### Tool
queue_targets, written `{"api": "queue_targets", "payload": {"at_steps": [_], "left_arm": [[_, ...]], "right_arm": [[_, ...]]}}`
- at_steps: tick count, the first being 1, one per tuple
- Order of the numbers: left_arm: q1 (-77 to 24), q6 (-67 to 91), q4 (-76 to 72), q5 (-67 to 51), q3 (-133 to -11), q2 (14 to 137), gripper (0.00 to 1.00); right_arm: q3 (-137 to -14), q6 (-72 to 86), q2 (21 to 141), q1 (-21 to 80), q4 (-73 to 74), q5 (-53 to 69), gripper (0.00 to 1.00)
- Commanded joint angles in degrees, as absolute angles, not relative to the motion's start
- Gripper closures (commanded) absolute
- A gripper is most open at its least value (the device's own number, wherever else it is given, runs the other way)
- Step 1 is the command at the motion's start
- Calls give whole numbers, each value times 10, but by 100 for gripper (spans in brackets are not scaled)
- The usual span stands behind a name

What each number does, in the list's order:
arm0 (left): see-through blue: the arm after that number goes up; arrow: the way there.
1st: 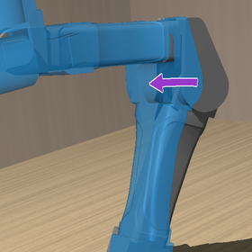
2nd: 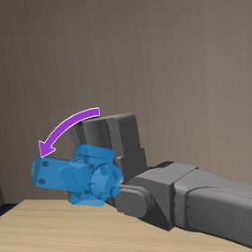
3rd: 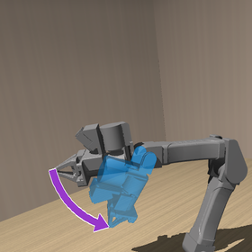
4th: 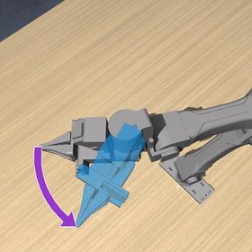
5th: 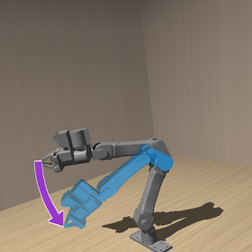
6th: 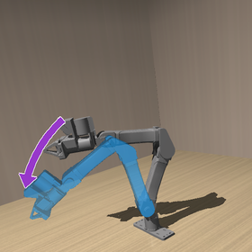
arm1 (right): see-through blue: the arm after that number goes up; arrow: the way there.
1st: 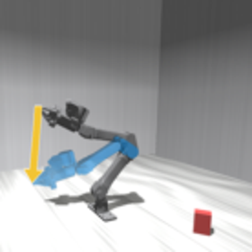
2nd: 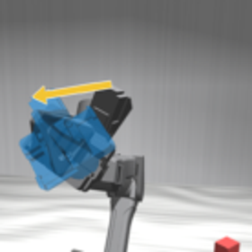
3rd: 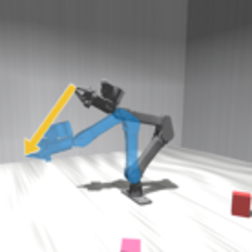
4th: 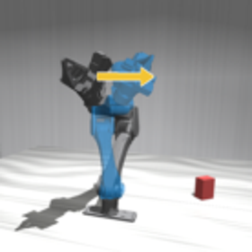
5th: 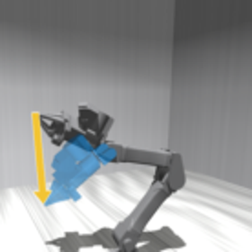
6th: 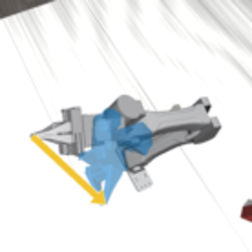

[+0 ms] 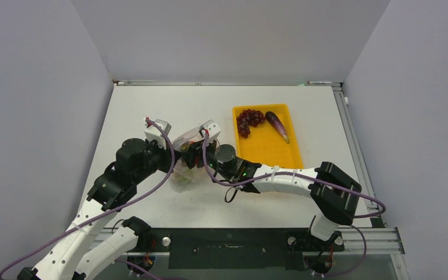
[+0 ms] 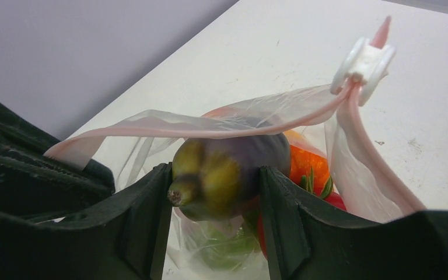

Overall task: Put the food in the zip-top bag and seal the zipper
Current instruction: Place the fake vegetable in the zipper food storage bag.

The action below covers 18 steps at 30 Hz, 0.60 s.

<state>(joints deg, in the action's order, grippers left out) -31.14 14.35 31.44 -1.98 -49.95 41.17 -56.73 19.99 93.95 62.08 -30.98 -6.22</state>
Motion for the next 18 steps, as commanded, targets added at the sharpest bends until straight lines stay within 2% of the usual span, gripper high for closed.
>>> {"api": "queue_targets", "payload": {"at_steps": [1, 10, 18], "left_arm": [[-314, 141, 291, -25, -504, 408, 100], [-313, 141, 293, -18, -505, 411, 100], [-311, 141, 294, -15, -505, 416, 100]], "right_arm": [[-548, 220, 964, 608, -336, -65, 80], [-545, 214, 944, 602, -319, -70, 57], [-553, 207, 908, 604, -290, -70, 29]]}}
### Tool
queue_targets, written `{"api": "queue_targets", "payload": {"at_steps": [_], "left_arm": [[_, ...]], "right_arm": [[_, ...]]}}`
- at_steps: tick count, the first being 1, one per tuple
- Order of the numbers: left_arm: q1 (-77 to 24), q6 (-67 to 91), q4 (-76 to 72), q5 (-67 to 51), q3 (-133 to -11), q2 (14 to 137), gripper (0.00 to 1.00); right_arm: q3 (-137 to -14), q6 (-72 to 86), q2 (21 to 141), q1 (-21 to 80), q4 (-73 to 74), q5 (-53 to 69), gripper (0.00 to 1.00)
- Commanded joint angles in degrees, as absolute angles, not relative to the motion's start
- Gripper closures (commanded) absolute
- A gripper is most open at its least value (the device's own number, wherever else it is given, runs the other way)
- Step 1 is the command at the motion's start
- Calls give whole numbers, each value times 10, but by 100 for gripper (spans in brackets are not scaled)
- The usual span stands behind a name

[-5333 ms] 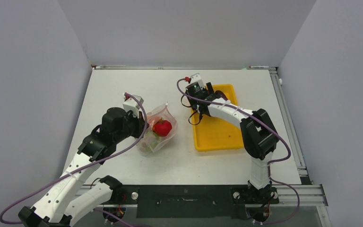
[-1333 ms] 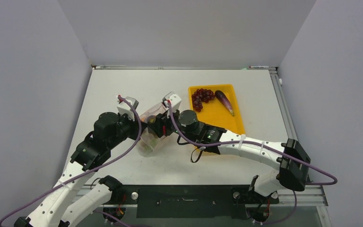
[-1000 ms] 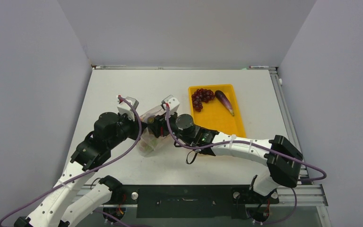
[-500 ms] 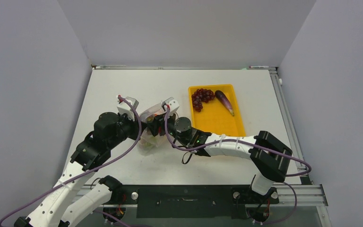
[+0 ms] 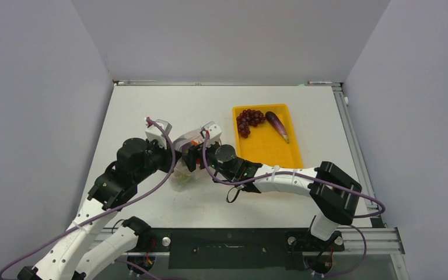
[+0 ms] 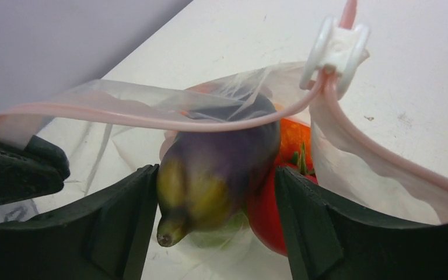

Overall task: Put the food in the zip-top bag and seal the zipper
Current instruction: Place the fake vegetable in the zipper food storage bag.

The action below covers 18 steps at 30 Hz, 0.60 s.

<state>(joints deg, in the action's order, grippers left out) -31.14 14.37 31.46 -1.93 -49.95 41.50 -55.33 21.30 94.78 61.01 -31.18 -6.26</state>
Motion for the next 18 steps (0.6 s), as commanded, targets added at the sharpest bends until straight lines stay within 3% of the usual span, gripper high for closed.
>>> {"api": "queue_targets", "payload": {"at_steps": [1, 12, 18], "left_arm": [[-311, 141, 294, -15, -505, 416, 100], [-308, 141, 295, -17, -506, 422, 100], [-308, 141, 295, -15, -505, 422, 100]], "right_arm": [[-554, 207, 905, 604, -287, -68, 26], [-575, 204, 858, 609, -241, -61, 11], [-585, 205, 821, 612, -211, -62, 9]]}}
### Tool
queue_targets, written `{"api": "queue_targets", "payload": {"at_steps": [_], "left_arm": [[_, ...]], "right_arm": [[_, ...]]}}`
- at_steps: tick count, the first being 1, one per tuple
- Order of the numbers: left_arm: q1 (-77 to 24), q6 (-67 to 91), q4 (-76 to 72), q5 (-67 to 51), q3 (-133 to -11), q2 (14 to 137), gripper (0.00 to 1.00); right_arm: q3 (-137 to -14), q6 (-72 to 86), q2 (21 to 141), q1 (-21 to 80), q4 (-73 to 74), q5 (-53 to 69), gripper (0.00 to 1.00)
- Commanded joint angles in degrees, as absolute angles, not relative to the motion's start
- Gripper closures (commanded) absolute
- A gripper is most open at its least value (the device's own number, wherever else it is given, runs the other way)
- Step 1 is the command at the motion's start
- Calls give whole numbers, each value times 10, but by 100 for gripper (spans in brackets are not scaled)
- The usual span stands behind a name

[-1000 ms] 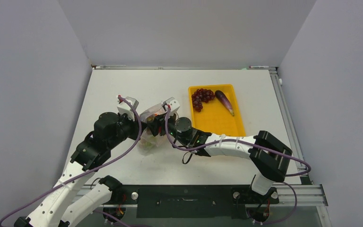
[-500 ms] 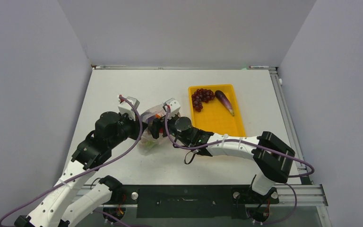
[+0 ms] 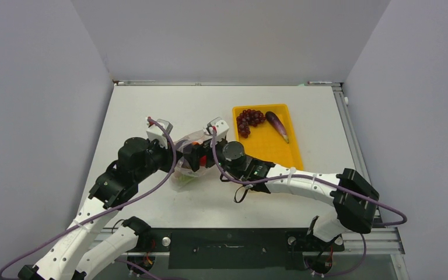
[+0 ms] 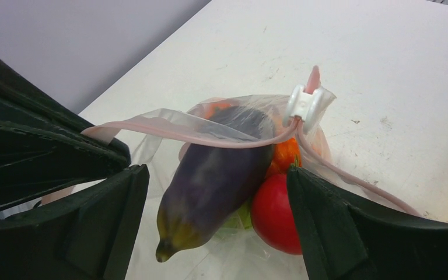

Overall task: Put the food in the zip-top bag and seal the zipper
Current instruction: Place the fake vegetable in the zipper food storage bag.

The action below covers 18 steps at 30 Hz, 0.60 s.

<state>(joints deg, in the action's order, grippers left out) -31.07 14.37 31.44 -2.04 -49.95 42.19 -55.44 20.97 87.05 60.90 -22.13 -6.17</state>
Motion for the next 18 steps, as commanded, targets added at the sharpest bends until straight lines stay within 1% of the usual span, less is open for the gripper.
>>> {"api": "queue_targets", "payload": {"at_steps": [1, 11, 18], "left_arm": [[-308, 141, 295, -15, -505, 422, 100], [-308, 142, 296, -15, -505, 423, 100], [-308, 142, 296, -13, -505, 419, 100]], "right_arm": [[-586, 206, 814, 612, -202, -62, 9], [-583, 214, 734, 613, -156, -67, 10], [-586, 196, 674, 613, -66, -161, 10]]}}
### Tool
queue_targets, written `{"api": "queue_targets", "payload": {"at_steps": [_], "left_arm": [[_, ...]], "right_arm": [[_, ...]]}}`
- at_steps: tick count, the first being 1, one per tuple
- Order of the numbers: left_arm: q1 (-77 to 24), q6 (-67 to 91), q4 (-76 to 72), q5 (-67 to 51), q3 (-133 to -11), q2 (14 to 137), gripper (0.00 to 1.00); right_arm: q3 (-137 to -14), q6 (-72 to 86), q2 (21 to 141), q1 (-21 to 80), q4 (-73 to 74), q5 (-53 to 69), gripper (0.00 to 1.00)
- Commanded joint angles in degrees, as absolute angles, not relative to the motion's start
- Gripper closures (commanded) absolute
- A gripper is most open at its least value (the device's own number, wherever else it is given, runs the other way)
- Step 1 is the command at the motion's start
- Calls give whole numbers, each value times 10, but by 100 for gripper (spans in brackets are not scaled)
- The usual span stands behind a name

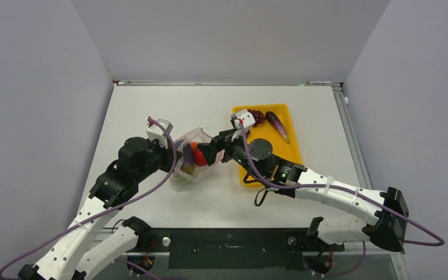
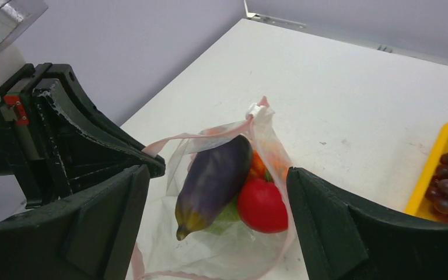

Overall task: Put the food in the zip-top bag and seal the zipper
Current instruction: Place the fake vegetable in the zipper food storage bag, then pick up the fake vegetable from the bin.

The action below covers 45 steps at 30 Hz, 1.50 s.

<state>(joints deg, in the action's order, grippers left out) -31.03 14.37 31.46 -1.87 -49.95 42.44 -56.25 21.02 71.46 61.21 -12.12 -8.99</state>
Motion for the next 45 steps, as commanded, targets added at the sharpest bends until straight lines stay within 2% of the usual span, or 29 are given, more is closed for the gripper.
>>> {"api": "queue_targets", "payload": {"at_steps": [1, 11, 21, 32, 38, 45], "left_arm": [[-308, 142, 296, -14, -505, 418, 100], [-308, 143, 297, -14, -507, 416, 100], [-308, 144, 299, -14, -509, 416, 100], [-308, 144, 301, -17, -510, 416, 100], [-307, 144, 300, -18, -510, 418, 100], [-307, 144, 301, -21, -511, 422, 100]], "right_arm": [[-588, 192, 667, 612, -52, -175, 10], [-617, 144, 648, 584, 82, -306, 9], [-647, 102, 709, 463, 174, -285, 12], [-692, 89, 826, 329, 216, -241, 22], [-709, 100, 885, 285, 207, -239, 34], [-747, 105, 961, 256, 203, -231, 39]]}}
